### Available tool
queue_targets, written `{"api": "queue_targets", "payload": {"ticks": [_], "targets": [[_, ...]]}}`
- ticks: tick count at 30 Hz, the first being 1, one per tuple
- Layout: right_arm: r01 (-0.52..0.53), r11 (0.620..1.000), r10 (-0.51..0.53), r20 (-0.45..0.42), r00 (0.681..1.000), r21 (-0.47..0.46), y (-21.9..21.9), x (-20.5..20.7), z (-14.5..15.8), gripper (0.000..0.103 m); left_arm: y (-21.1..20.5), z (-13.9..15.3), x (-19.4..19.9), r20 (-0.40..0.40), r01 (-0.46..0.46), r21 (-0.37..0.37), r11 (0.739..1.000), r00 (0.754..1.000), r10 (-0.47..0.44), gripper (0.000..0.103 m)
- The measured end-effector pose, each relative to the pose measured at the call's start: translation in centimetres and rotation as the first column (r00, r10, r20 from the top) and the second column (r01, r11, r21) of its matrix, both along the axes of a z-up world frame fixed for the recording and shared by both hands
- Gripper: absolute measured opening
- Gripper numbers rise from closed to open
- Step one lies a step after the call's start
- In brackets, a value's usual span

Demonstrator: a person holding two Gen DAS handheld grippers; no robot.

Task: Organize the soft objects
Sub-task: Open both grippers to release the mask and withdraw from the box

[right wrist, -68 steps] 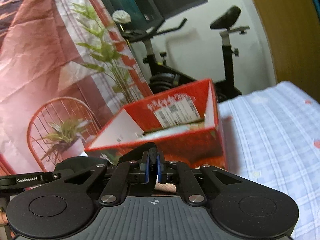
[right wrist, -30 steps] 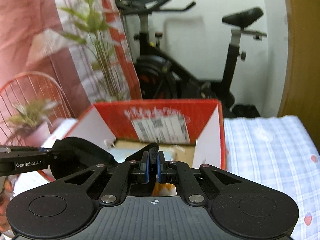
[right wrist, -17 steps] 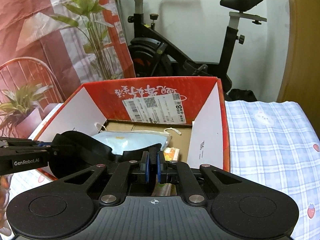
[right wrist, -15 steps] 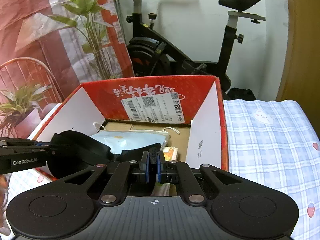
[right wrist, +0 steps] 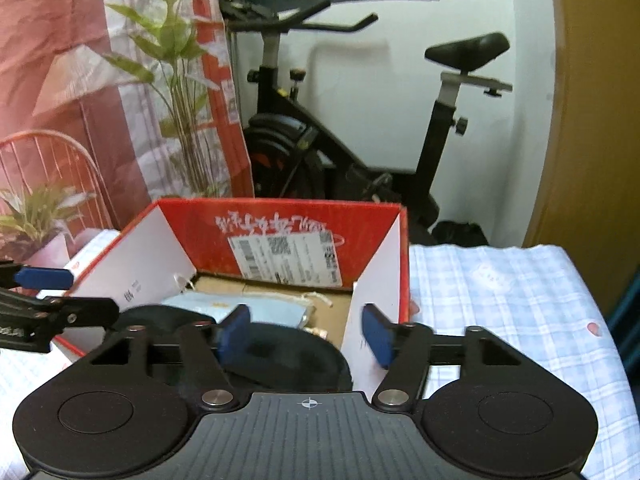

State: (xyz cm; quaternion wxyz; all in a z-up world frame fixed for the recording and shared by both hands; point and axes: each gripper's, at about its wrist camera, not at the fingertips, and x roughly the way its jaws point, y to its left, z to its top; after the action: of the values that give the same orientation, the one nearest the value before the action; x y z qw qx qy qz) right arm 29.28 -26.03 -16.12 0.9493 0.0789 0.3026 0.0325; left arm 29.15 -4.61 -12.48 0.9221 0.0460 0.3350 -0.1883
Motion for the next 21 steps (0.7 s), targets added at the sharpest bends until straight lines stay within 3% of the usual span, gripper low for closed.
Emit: {"api": "queue_targets", "payload": {"ticks": [4, 6, 21], "targets": [[0.02, 1.0, -0.02, 0.039, 0.999, 0.005, -0.2, -1.3, 1.0, 0.098, 0.5, 0.9, -1.1, 0.026, -0.011, -0.006, 1.0, 1.0, 0.012, 0.1], [0.018, 1.0, -0.019, 0.059, 0.998, 0.018, -0.3, -2.0, 1.4, 0.102, 1.0, 1.3, -1.7, 0.037, -0.018, -0.015, 1.0, 0.999, 0.019, 0.1], [0.026, 0.999, -0.031, 0.158, 0.987, 0.033, 0.9, -8.5, 2.0, 0.103, 3.2, 1.5, -8.4, 0.08, -0.049, -0.047, 0.998, 0.995, 0.053, 0.101]]}}
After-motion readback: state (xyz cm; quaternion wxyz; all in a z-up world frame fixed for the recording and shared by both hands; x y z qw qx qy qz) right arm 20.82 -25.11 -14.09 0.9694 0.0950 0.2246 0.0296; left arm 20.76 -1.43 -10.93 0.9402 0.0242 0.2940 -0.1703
